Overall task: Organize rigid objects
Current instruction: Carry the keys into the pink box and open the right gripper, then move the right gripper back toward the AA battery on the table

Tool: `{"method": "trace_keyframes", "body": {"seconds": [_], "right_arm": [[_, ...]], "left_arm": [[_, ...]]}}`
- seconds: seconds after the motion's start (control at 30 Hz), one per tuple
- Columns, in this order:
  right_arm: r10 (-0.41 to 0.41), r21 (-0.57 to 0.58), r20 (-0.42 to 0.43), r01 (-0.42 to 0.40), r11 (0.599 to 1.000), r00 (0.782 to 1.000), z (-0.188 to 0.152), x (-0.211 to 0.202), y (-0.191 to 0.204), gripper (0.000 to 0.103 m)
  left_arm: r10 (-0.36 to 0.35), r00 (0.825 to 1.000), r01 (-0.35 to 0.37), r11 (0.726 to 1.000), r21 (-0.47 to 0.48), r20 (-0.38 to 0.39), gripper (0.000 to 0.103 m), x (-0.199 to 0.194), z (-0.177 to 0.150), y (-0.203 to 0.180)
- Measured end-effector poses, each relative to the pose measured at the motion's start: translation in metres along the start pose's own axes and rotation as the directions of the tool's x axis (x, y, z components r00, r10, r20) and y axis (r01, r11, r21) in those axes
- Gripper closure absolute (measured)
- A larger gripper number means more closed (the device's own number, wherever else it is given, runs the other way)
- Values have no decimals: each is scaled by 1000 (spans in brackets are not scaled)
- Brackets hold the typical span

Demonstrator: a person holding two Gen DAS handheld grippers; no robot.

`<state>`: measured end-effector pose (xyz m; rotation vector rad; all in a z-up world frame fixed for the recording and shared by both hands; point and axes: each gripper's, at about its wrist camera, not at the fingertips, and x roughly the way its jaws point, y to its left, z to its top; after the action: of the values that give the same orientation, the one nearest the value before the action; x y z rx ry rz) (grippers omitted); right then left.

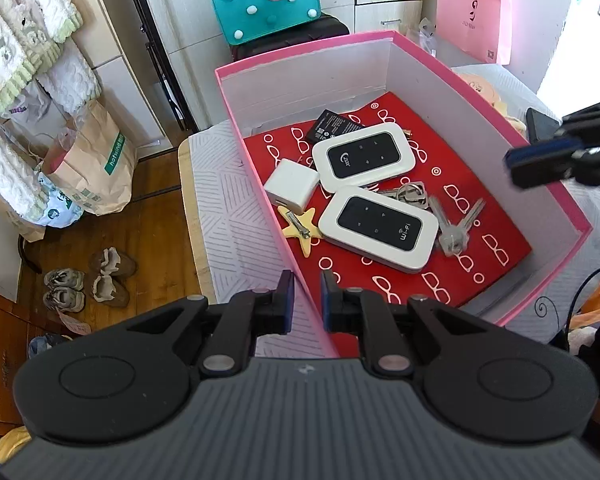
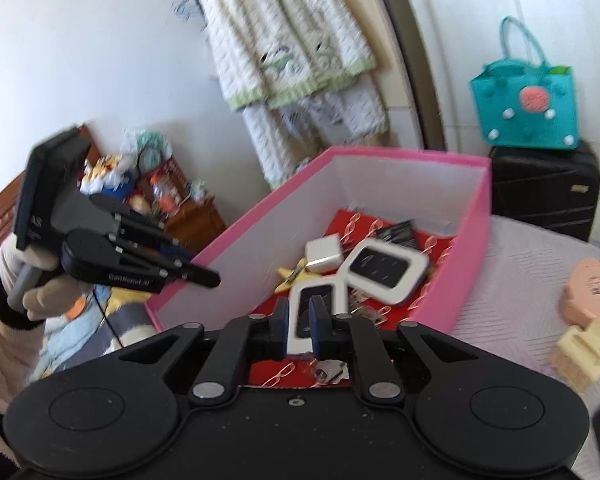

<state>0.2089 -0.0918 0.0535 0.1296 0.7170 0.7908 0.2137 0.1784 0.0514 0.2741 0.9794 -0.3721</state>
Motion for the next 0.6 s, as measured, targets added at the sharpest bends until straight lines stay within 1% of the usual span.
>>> {"method": "trace_keyframes", "body": {"seconds": [0.1,0.17,0.23,0.27,0.3,0.37,0.4,0.5,0.6], "right_arm": [[-58,-15,56,59,998,997,-3,-22,-4,81],[-112,-31,96,116,993,989,-6,-36,-6,78],[-167,-49,128,174,983,978,-11,-48,-10,68],[-195,-58,128,203,977,972,-14,-52,-13,67],[-222,-65,126,231,971,967,-17,-54,-15,66],[-272,-69,117,281,957,955,-26,-58,-22,62],[-288,-62,104,295,953,952,-29,-58,-26,58],[-293,-59,45,295,954,955,-41,-51,-35,56],[-288,-105,-19,284,953,957,-55,-42,-38,54]], "left_arm": [[1,1000,-1,1000,-1,3,90,0,0,0],[1,1000,-1,1000,-4,6,90,0,0,0],[2,1000,-2,1000,-8,10,90,0,0,1],[3,1000,-3,1000,-10,11,90,1,0,1],[3,1000,-3,1000,-14,13,90,1,1,2],[7,1000,-6,1000,-15,17,90,2,1,2],[8,1000,-8,1000,-15,19,90,2,1,1],[19,1000,-19,1000,-4,21,90,3,1,-1],[20,1000,-20,1000,-6,19,90,3,1,-1]]}}
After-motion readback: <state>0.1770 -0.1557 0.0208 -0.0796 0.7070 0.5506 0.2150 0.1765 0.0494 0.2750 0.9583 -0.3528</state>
